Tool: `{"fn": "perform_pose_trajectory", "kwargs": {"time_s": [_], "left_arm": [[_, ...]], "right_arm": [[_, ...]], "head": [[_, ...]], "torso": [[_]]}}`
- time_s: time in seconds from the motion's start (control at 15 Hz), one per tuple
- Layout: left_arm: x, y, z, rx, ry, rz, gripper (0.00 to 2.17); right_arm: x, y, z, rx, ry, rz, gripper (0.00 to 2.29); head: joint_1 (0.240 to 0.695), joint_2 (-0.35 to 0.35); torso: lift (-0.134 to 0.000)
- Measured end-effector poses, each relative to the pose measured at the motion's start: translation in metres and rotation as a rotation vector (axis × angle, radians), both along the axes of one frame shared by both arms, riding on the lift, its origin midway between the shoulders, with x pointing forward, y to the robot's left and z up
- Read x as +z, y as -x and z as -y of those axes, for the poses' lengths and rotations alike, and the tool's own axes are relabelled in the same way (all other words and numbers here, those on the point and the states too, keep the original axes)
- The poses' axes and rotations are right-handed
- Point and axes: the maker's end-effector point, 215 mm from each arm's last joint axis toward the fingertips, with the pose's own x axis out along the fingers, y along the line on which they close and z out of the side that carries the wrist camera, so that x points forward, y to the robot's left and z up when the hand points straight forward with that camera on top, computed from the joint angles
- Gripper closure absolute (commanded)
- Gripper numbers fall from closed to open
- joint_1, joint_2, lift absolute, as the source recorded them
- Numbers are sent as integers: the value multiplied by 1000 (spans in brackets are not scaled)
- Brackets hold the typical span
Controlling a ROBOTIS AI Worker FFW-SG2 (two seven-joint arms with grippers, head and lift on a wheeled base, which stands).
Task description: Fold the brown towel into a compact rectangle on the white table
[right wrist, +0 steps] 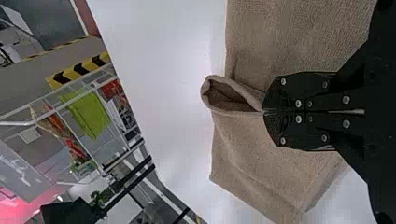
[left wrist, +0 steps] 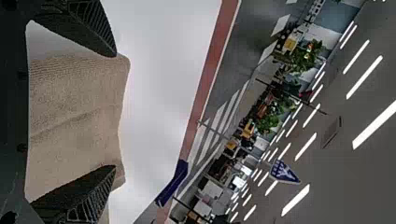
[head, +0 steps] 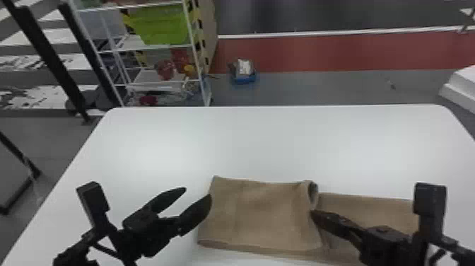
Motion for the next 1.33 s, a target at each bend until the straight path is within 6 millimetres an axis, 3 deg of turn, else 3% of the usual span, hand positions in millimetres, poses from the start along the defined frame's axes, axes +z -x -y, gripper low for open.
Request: {"fn": "perform_pose_trajectory", "kwargs": {"time_s": [0.4,0.67,0.87,1.07,1.33], "left_arm": [[-7,16,3,-17,11,-30,39],[-12,37,6,-50,49,-66,39],[-9,57,12,-79,71,-90,36],[-4,66,18,-98,73,-89,76],[-3,73,37,-144,90,-91,154]], "right_arm": [[63,-15,-20,16,-155,155,1301],[98,-7,-34,60,-207,213,1301],[119,-6,-33,53,-248,276,1301],[150,-22,-32,29,-270,401,1301],[158,-36,-35,22,-294,444,1301]], "head": [[695,169],[695,194],[695,193],[695,177],[695,157]], "torso": [[-124],[-124],[-124],[-124],[-124]]}}
